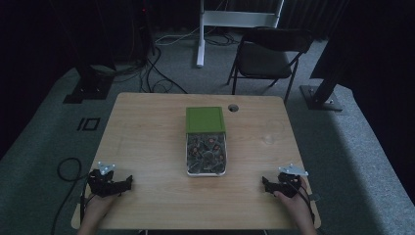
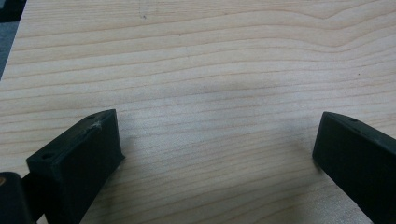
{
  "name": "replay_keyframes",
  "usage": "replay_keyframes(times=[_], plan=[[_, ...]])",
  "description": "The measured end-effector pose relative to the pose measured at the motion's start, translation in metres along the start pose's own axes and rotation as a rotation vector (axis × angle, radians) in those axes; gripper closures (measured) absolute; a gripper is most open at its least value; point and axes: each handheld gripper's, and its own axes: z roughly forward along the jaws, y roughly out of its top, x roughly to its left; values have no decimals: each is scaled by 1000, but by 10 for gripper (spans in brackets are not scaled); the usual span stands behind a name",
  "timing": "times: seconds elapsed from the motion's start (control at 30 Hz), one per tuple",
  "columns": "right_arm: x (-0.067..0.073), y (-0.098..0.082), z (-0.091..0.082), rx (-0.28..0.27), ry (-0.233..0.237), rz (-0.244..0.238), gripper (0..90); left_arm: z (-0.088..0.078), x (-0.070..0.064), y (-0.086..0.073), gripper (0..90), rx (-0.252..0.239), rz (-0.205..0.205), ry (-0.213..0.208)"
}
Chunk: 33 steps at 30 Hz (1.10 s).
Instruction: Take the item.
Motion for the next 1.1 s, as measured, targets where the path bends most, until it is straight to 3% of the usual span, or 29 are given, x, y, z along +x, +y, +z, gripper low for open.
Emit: replay_keyframes(times=[0.7, 1.1], plan=[[-1, 2, -2, -8, -3, 22, 123, 0, 0, 0, 17, 0, 0, 0], [6, 22, -13, -52, 15, 3, 124, 0, 0, 0, 17, 0, 0, 0]])
